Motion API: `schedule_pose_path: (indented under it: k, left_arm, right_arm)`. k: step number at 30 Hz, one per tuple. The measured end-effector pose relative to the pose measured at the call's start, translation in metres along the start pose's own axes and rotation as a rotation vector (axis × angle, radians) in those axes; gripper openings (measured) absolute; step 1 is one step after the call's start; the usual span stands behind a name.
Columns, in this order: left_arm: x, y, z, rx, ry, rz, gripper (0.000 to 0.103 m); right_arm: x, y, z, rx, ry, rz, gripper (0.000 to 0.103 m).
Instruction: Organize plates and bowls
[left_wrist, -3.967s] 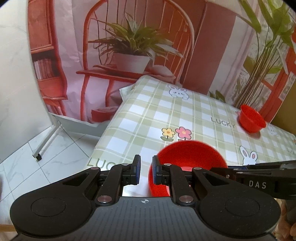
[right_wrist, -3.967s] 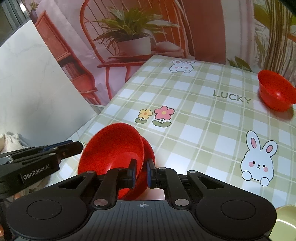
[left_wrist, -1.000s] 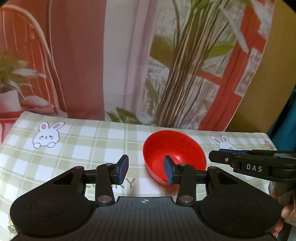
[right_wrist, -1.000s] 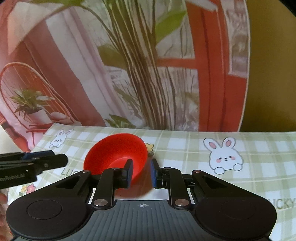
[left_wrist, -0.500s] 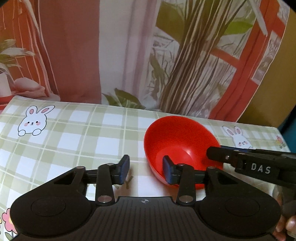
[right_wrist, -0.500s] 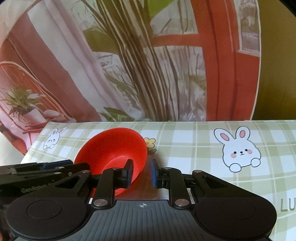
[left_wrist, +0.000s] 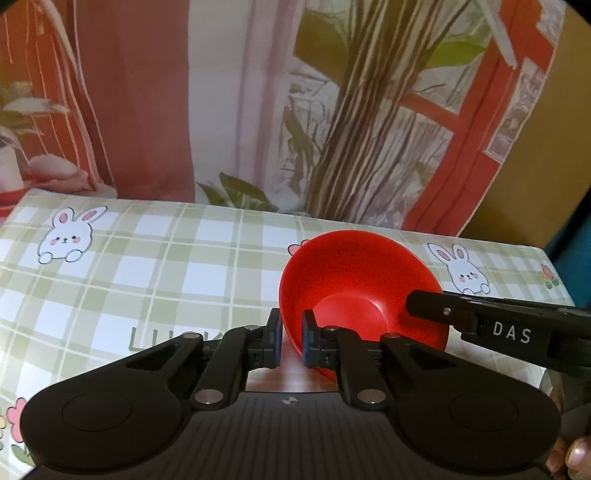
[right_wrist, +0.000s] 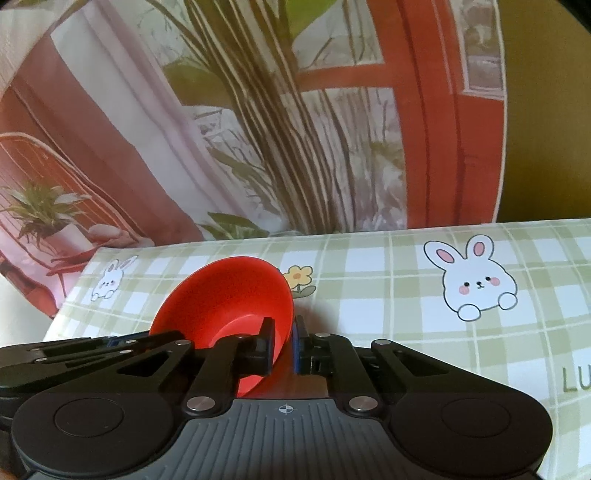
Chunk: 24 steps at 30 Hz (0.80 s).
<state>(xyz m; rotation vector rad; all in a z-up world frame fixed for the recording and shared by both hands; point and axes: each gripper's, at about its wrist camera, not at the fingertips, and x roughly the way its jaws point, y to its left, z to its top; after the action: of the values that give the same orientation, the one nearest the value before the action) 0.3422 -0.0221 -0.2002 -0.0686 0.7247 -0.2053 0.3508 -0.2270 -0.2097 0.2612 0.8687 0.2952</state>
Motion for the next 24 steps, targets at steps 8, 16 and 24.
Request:
schedule_pose_path:
  k: [8, 16, 24]
  left_arm:
    - [-0.036, -0.005, -0.005, 0.029, -0.038, 0.016, 0.012]
    - [-0.086, -0.009, -0.007, 0.058, -0.093, 0.036, 0.012]
    - [-0.126, -0.006, -0.016, 0.079, -0.127, 0.058, 0.012]
  right_arm:
    - [-0.034, 0.014, -0.001, 0.013, -0.027, -0.009, 0.009]
    - [-0.076, 0.031, -0.007, 0.037, -0.068, 0.015, 0.009]
    - [-0.119, 0.053, -0.015, 0.028, -0.115, 0.034, 0.009]
